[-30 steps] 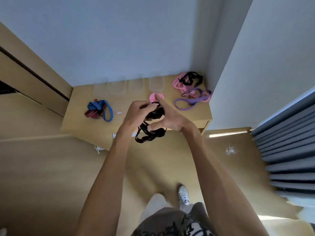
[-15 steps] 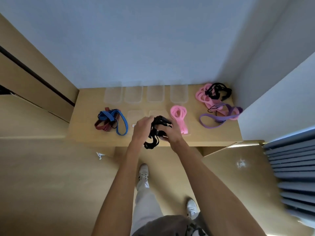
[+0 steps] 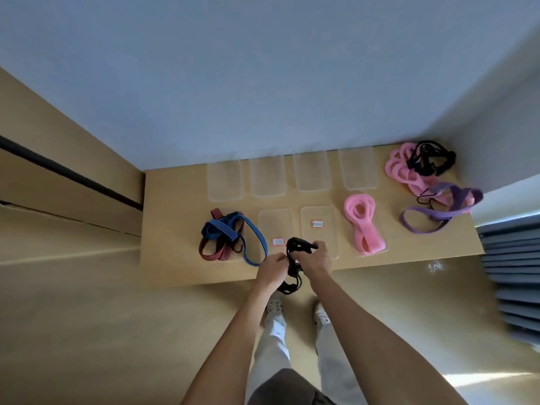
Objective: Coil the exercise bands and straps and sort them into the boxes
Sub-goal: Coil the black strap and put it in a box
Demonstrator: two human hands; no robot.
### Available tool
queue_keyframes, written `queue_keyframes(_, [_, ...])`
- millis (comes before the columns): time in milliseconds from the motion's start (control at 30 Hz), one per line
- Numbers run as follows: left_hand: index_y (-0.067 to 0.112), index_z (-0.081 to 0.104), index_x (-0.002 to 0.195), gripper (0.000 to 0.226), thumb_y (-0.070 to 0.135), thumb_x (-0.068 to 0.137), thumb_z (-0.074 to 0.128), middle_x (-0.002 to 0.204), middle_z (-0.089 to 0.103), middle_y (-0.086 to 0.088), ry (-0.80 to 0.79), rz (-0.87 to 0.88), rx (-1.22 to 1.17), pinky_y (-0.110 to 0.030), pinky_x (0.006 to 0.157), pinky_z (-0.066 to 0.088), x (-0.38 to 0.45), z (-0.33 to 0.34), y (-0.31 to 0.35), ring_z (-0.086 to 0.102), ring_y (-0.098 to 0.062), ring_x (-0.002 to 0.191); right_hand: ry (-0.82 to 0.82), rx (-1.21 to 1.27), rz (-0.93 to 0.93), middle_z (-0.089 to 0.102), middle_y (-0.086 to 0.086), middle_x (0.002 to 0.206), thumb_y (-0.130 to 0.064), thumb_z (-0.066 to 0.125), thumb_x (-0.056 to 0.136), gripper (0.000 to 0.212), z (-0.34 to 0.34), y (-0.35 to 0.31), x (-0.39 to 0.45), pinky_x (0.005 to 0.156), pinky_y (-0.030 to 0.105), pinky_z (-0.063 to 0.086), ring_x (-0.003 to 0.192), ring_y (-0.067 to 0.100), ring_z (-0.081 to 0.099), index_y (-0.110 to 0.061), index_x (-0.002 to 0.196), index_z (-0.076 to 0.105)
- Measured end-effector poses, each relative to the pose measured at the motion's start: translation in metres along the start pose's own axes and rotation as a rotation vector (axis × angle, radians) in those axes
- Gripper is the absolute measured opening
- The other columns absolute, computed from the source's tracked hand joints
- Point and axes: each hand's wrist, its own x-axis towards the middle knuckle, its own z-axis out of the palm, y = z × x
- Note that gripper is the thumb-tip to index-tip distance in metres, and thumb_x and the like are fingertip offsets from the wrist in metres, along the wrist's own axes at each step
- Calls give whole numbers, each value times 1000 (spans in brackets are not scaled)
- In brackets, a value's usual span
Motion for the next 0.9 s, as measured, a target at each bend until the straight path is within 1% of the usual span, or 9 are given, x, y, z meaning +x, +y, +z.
queue_keyframes(100, [12,56,67,27,14,92,46,67,56,-2,-36,2,-28,-33,65,34,16,7,2,48,-18,67,78,24,-5,63,12,109,-27,77,73,74,1,6,10,79,36,52,94,27,60,-21,139,44])
queue_keyframes(167, [8,60,67,27,13,90,47,68,58,-5,-55,18,-71,-33,67,38,28,7,9,52,-20,68,47,93,-19,63,10,111,-37,77,67,78,-1,5,18,76,34,53,95,26,62,-23,138,45])
queue_keyframes(267, [-2,66,74,27,10,89,48,73,63,-14,-104,47,-4,-34,66,43,48,-4,23,60,-27,71,1,189,-28,62,7,117,-48,75,58,83,3,-5,30,94,44,54,106,26,63,-21,133,52])
queue_keyframes(333, [-1,68,72,25,7,88,49,73,66,-17,-118,66,68,-36,66,47,59,-12,31,64,-30,73,6,264,-30,65,6,112,-43,81,62,66,11,-11,39,93,45,55,101,23,65,-20,120,59])
queue_keyframes(400, [7,64,66,25,11,86,50,69,65,-14,-57,90,197,-36,63,47,67,-17,36,64,-32,72,26,300,-14,65,6,106,-33,85,68,55,18,-16,47,89,44,57,95,22,66,-16,114,61])
queue_keyframes(467, [8,64,72,23,18,83,46,73,67,-11,70,118,306,-36,61,45,72,-21,38,63,-34,74,24,262,-24,65,8,106,-28,85,70,55,26,-22,53,85,41,58,92,21,65,-12,116,60])
queue_keyframes(600, [13,61,77,23,12,90,42,69,61,-3,313,84,169,-30,51,35,77,-27,30,59,-27,70,-25,134,-105,62,0,107,-38,84,71,65,43,-38,59,87,35,54,100,20,62,-17,125,57])
queue_keyframes(733, [7,66,91,24,15,99,45,79,65,-9,469,38,219,-32,60,39,83,-39,14,60,-29,73,-86,-53,-188,62,2,117,-41,79,76,70,60,-46,71,81,26,44,103,18,57,-20,137,52])
queue_keyframes(900, [7,55,74,23,2,93,44,73,60,-7,559,125,161,-37,59,45,85,-46,4,56,-29,69,-49,-218,-201,57,10,133,-48,66,83,76,71,-41,70,99,41,48,121,29,54,-24,149,39])
